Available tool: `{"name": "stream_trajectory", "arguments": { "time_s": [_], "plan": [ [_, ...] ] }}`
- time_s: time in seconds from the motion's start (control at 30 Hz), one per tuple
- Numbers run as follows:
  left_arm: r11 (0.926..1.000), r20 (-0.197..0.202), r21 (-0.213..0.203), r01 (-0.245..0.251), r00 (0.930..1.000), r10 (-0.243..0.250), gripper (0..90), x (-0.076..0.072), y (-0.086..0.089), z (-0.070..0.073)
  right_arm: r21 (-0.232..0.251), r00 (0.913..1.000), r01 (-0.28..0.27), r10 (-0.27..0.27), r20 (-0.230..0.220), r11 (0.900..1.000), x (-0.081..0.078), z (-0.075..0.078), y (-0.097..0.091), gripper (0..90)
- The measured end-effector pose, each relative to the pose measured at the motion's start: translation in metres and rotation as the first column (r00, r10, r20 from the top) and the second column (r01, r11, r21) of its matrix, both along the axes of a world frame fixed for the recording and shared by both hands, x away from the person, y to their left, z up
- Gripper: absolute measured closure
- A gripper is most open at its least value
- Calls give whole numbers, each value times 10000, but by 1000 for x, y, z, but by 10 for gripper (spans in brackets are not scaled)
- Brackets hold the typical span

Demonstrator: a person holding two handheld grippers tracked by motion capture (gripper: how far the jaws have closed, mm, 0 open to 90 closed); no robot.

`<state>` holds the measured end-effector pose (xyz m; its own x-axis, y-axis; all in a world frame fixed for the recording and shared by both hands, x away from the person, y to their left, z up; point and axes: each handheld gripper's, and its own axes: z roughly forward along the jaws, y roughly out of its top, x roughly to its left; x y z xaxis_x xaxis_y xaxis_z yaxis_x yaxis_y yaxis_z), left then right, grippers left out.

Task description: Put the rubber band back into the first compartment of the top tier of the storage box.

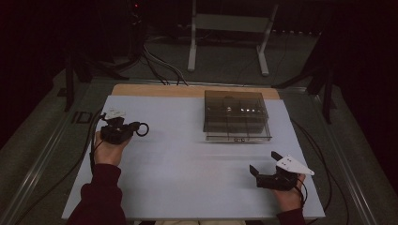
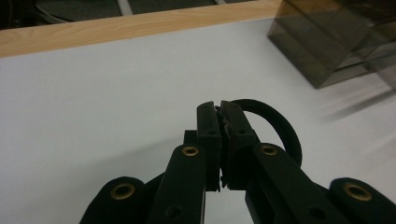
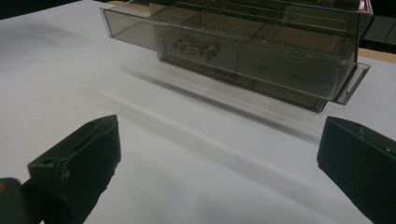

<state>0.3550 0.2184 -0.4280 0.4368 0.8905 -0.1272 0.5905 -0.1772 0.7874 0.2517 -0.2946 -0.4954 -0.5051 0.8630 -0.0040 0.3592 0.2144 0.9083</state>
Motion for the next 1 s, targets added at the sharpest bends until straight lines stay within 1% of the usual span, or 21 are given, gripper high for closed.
{"name": "stream_trajectory", "arguments": {
  "time_s": [0.17,0.37,0.63,0.67,0.77,1.0],
  "plan": [
    [9996,64,71,270,9996,-271,888,1,-10,8,7,10000,-1,1,-7,10000,0,0,0,0],
    [9984,108,218,523,9986,-525,888,2,-18,13,10,10000,-13,13,-9,10000,0,0,0,0],
    [9950,276,203,983,9947,-988,888,3,-28,17,22,10000,-16,16,-13,10000,0,0,0,0],
    [9950,276,203,983,9947,-988,888,3,-28,17,22,10000,-16,16,-13,10000,0,0,0,0],
    [9924,301,254,1206,9922,-1213,888,4,-33,19,19,10000,-13,13,-19,10000,0,0,0,0],
    [9899,324,44,1416,9894,-1417,888,7,-42,23,33,10000,-25,25,-18,10000,0,0,0,0]
  ]
}}
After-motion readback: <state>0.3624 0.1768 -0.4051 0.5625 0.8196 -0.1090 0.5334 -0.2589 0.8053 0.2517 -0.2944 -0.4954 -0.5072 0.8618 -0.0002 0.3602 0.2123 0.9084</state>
